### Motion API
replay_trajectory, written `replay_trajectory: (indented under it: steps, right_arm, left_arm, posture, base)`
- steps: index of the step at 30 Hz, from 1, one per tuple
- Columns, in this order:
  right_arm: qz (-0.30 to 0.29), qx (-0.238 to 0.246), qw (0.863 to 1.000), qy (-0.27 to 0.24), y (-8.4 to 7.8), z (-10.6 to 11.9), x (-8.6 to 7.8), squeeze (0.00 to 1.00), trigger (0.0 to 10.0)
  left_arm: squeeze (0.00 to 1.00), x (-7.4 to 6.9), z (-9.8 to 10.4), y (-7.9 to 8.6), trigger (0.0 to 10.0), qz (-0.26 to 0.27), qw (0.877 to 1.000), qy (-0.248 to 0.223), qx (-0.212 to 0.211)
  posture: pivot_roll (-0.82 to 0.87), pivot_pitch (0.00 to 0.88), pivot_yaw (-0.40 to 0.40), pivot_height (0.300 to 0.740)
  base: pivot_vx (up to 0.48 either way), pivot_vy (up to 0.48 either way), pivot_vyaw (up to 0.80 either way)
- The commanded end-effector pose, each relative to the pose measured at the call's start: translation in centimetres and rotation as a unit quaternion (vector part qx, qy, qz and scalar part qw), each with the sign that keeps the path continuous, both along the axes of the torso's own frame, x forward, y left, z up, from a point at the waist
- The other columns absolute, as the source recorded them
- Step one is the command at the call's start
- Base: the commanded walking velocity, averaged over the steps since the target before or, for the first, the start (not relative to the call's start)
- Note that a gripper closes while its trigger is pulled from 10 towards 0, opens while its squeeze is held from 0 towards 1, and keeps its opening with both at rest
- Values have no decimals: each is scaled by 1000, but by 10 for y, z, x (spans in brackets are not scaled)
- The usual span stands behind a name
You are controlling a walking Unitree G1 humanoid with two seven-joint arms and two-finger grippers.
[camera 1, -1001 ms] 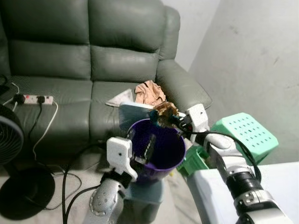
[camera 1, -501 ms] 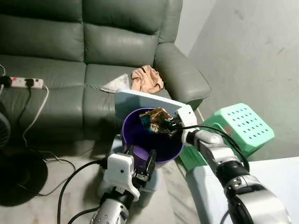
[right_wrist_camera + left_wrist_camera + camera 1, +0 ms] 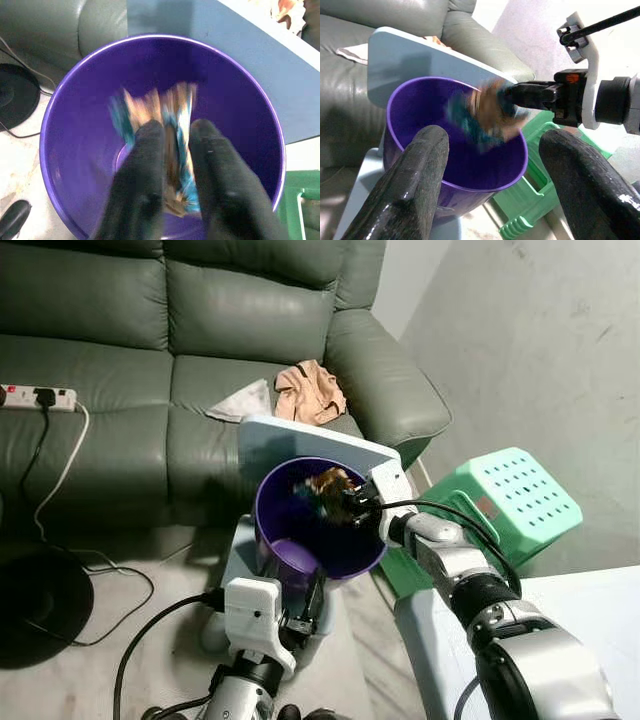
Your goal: Picking trash to rubbish bin
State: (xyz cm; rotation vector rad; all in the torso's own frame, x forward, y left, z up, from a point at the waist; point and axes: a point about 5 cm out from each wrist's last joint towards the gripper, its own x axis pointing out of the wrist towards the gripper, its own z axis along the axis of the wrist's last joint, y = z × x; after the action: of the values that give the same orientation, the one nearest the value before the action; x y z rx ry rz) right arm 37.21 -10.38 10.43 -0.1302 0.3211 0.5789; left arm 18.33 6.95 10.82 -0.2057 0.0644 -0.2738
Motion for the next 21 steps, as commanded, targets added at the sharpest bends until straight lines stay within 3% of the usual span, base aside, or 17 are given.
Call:
replay_trajectory:
  steps: [1,9,14,21]
  right_arm:
    - [-15,-1,1000,3,-8,0,1,1000,10000]
    - [-10,10,1000,2,-7,2,2,1000,10000]
    - [0,39,999,-25,-5,12,5,1000,10000]
    - [-1,131,988,-83,-16,32,7,1000,10000]
  left_arm:
    - [0,-12,17,-34,10000,-33,997,-3,-70]
    - [0,-12,17,-34,10000,-32,997,-3,-70]
    - [0,-6,17,-29,10000,-31,998,-13,-62]
    - [0,13,20,-16,10000,-36,998,-46,-29]
  posture:
    - [119,212,-307,740]
    - [122,205,-307,740]
    - [127,184,-301,740]
    - [134,127,-266,740]
  base:
    - [0,0,0]
    - [0,0,0]
    - [0,0,0]
    - [0,0,0]
